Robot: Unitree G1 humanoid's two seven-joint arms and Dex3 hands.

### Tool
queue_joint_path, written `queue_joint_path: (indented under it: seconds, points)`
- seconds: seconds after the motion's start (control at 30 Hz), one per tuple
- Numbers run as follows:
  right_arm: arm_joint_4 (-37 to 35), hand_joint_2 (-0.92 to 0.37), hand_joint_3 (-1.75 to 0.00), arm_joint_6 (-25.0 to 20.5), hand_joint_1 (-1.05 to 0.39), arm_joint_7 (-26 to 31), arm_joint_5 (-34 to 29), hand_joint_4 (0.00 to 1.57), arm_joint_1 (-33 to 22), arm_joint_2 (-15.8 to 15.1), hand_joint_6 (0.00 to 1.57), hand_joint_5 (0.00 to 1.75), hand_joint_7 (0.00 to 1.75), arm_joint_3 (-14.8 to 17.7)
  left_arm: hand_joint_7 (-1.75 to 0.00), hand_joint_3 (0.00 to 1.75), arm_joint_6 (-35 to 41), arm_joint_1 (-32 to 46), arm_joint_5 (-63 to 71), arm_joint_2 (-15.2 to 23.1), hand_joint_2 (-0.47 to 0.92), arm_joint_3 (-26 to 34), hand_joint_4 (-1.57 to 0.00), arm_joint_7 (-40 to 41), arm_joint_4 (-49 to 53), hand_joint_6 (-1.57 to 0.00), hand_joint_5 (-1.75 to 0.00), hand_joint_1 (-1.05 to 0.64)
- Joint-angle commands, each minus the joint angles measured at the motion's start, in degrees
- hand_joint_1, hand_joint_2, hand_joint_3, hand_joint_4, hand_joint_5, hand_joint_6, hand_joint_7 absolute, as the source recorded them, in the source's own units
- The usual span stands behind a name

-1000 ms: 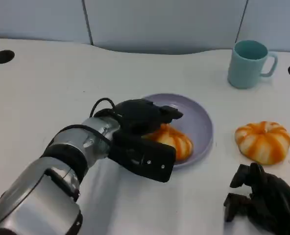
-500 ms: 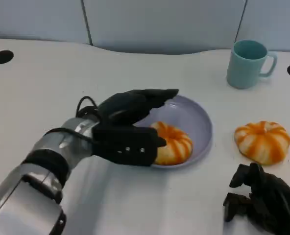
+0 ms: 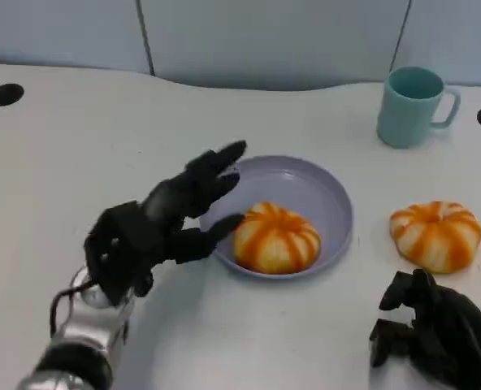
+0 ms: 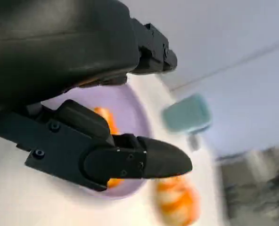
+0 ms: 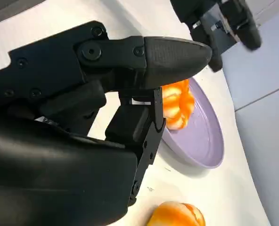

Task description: Grasp the bread from the table and place it into the plate.

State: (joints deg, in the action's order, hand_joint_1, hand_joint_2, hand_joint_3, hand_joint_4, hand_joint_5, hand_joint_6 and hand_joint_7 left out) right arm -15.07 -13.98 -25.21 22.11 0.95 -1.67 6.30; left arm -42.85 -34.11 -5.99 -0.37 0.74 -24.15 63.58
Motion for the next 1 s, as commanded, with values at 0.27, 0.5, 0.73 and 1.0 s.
queue_joint_path:
  seconds: [0.27, 0.5, 0.73, 1.0]
  points:
    - [-0.8, -0.92, -0.46, -0.47, -0.45, 0.21, -0.32, 1.24, -1.19, -0.63, 1.13, 1.18, 1.1, 0.25, -0.2, 0.2, 30.15, 18.13, -24.57, -6.03, 0.92, 9.92, -0.61, -10.16, -27.85, -0.75, -0.86, -0.61]
    - [-1.03, -0.92, -0.43, -1.39, -0.47, 0.52, -0.09, 1.23, -0.68, -0.58, 1.12, 1.2, 1.12, 0.51, -0.33, 0.22, 37.57, 25.87, -23.41, -6.22, 0.92, 9.01, -0.63, -5.82, -40.23, -0.74, -1.14, -0.55]
    - [-0.3, -0.92, -0.46, -2.25, -0.44, 0.3, 0.6, 1.25, -0.85, -0.63, 1.12, 1.18, 1.12, 0.87, -1.0, 0.4, 36.95, 30.5, -19.75, -6.38, 0.84, 9.82, -0.71, 0.39, -41.77, -0.69, -1.44, -0.45]
    - [-1.07, -0.92, -0.46, -1.84, -0.45, 0.42, 0.09, 1.28, -0.29, -0.92, 1.12, 1.15, 1.11, 1.29, -1.06, 0.36, 35.69, 31.19, -18.26, -6.84, 0.81, 10.48, -0.7, 1.93, -39.41, -0.69, -1.53, -0.49]
